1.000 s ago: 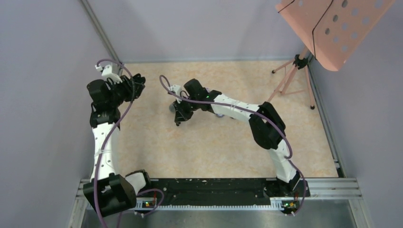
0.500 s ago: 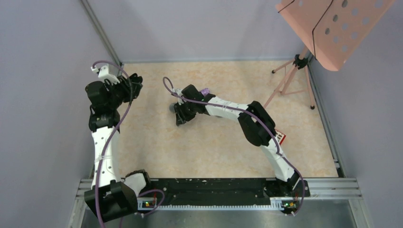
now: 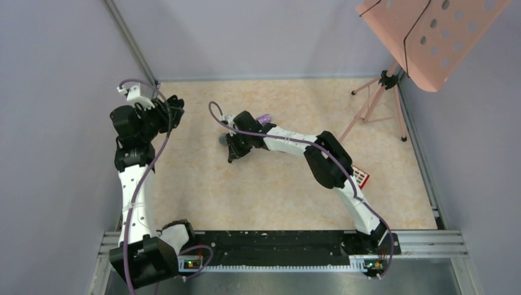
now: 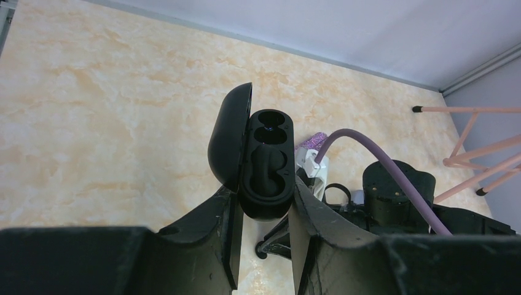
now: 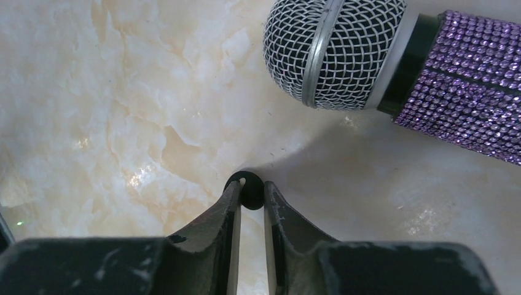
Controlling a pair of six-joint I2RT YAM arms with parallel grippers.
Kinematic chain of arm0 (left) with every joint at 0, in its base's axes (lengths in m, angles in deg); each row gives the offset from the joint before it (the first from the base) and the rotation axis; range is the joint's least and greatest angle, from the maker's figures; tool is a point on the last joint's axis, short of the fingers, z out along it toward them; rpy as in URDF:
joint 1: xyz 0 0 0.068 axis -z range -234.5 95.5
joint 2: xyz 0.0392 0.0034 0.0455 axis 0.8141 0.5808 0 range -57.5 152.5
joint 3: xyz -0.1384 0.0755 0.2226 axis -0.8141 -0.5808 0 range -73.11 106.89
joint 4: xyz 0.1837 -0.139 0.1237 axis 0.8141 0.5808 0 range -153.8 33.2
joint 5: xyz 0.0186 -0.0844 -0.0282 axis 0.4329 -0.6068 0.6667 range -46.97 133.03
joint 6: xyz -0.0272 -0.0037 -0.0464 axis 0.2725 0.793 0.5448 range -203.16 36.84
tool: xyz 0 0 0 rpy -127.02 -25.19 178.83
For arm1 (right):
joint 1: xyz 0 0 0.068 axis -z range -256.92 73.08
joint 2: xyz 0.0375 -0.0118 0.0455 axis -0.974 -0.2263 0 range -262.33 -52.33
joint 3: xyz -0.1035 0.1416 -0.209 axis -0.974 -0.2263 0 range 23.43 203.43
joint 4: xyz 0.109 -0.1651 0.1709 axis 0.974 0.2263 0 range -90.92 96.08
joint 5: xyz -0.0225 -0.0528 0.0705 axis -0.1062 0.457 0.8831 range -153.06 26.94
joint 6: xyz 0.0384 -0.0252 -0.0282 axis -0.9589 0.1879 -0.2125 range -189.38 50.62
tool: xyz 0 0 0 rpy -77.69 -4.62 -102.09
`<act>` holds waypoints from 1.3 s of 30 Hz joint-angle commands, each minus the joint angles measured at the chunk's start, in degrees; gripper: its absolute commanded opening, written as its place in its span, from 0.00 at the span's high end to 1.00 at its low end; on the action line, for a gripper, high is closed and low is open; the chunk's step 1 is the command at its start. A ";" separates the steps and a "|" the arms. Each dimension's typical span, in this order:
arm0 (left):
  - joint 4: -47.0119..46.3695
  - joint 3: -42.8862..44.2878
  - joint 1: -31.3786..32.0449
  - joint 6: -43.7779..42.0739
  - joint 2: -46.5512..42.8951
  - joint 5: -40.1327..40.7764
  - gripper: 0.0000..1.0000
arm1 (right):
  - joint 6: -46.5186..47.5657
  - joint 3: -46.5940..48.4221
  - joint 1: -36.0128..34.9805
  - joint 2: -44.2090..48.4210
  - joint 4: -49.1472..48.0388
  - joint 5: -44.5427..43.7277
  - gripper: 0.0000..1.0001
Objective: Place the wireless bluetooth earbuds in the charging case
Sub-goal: Adjust the earbud at the center of the board.
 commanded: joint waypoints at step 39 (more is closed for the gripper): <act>-4.67 -0.16 -0.30 -1.84 0.73 -8.86 1.00 | 104.93 -9.79 4.14 16.41 47.52 7.90 0.71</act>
